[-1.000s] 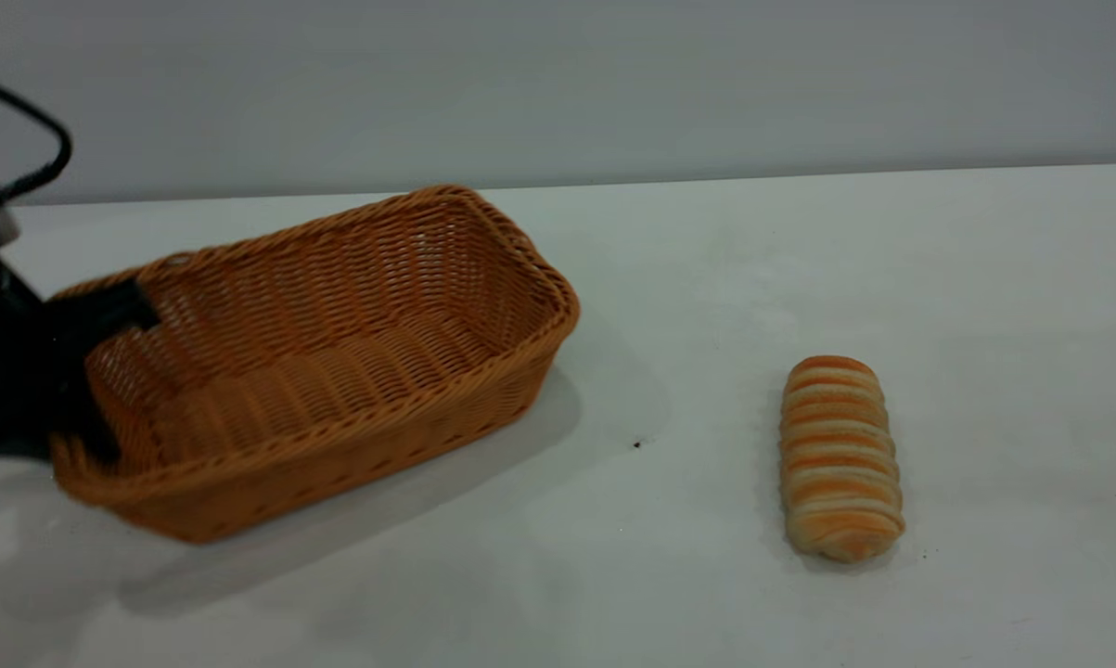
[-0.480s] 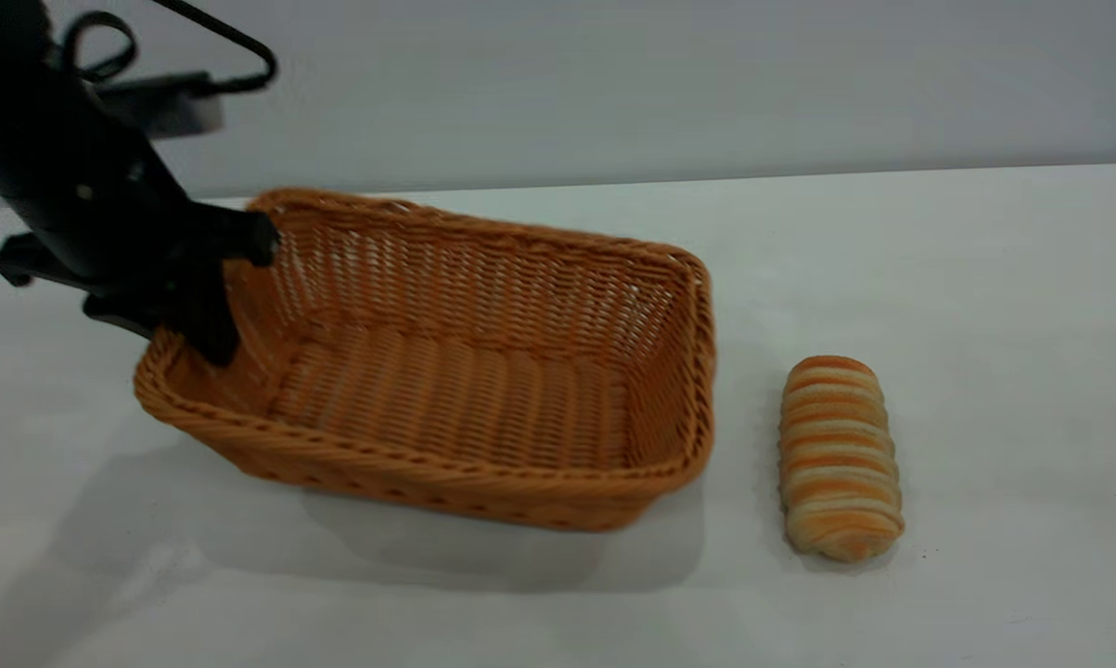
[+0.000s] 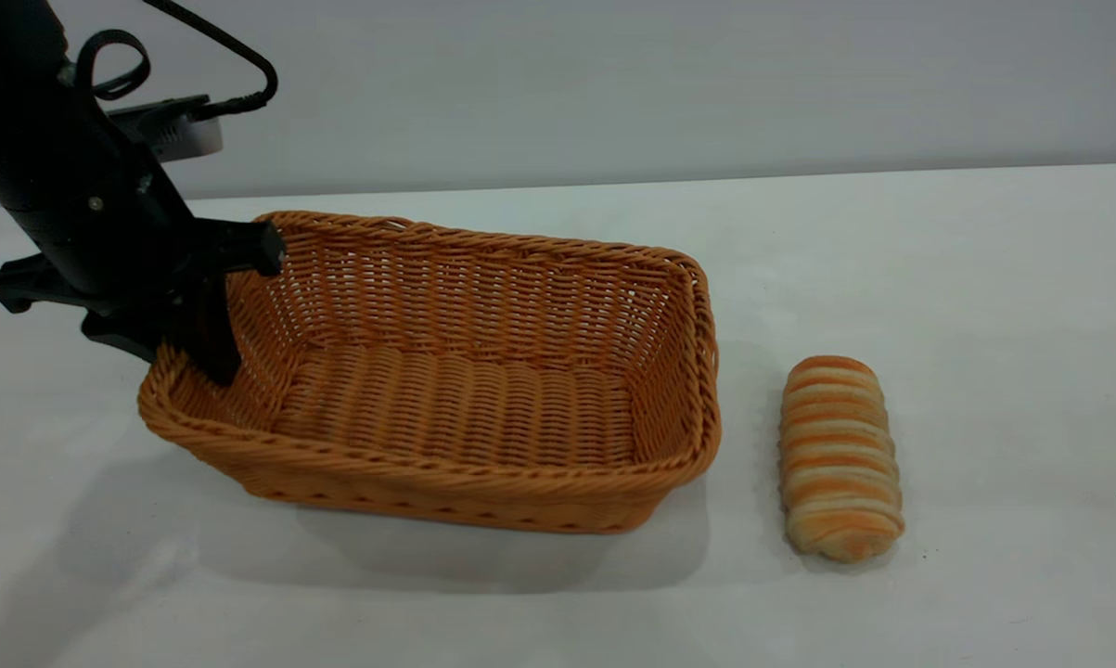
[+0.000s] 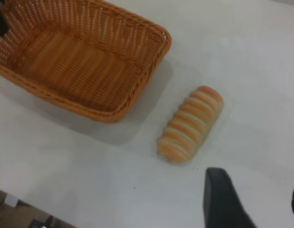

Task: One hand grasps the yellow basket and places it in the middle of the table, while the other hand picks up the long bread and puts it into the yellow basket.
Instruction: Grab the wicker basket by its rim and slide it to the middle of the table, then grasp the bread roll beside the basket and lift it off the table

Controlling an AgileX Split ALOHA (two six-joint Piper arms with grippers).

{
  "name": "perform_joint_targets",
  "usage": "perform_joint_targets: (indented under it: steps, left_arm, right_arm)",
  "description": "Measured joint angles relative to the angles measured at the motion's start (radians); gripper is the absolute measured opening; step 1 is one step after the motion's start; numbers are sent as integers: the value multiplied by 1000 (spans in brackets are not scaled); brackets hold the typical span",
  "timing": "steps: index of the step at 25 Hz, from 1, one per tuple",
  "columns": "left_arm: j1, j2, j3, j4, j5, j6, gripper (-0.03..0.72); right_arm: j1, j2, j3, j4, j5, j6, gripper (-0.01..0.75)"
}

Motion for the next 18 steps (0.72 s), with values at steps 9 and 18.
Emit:
perform_joint_targets:
  steps: [9, 18]
  left_arm:
    - [1, -37, -6, 19, 64, -5, 589]
    - [1, -309, -6, 102, 160, -5, 547]
  right_arm:
    - [0, 0, 0, -2, 0, 0, 399]
    - [0, 0, 0, 0, 0, 0, 399]
